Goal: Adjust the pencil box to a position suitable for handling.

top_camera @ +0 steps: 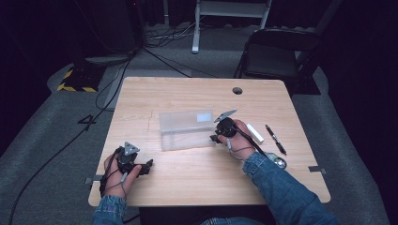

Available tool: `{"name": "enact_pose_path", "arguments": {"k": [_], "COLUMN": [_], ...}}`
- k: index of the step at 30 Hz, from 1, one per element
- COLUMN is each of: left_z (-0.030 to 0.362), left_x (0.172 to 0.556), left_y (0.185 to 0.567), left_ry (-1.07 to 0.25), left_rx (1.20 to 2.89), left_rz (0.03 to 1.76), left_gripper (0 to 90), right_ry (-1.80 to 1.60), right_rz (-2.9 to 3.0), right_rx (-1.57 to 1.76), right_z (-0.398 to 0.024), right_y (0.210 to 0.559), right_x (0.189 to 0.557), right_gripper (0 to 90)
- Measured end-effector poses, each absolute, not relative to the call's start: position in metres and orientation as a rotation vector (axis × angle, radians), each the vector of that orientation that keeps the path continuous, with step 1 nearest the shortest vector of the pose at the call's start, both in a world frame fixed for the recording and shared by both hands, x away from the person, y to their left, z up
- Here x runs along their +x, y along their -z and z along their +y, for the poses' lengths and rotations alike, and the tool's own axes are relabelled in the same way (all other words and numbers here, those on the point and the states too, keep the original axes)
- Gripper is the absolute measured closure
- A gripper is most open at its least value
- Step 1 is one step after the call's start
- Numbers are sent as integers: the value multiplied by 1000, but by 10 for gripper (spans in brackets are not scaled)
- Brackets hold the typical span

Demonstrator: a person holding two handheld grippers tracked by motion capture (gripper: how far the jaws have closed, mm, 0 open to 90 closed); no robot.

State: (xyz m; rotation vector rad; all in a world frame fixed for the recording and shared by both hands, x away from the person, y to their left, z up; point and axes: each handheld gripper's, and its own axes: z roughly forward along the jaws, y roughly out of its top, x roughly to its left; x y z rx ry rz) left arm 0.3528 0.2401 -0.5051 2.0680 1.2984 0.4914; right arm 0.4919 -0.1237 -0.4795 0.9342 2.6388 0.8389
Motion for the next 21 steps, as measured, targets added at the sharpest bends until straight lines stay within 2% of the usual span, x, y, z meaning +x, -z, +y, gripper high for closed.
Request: {"name": "enact_pose_path", "arguments": {"k": [21], "left_z": [240], "left_x": [354], "left_y": [505], "left_ry": [-486], "left_rx": [2073], "left_rz": [1293], "left_gripper": [109], "right_ry": [-829], "right_rz": [2652], "right_rx": [933], "right_z": [-142], "right_y": [479], "right_x": [463], "right_gripper": [588]}}
